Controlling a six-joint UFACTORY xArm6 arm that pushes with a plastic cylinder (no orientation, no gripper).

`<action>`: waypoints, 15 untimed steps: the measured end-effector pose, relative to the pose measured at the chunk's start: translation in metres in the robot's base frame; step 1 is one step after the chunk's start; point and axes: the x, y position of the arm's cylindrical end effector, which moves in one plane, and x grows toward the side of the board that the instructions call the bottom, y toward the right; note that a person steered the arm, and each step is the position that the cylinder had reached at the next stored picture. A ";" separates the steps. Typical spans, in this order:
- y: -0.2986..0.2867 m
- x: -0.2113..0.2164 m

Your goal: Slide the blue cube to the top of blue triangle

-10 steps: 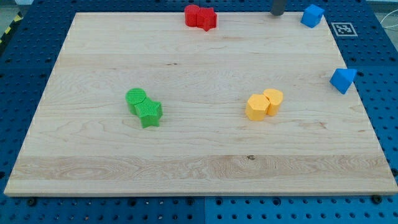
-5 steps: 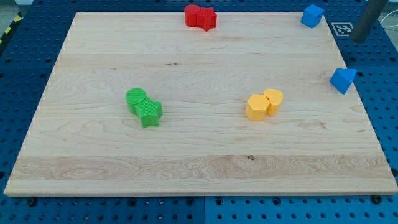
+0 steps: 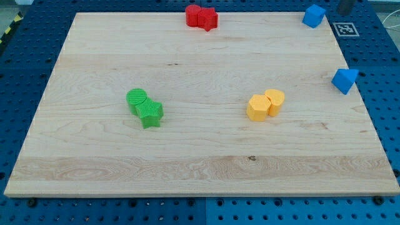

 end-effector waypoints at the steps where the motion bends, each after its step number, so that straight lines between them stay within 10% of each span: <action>1: -0.008 0.000; 8: -0.131 0.035; 15: -0.057 0.106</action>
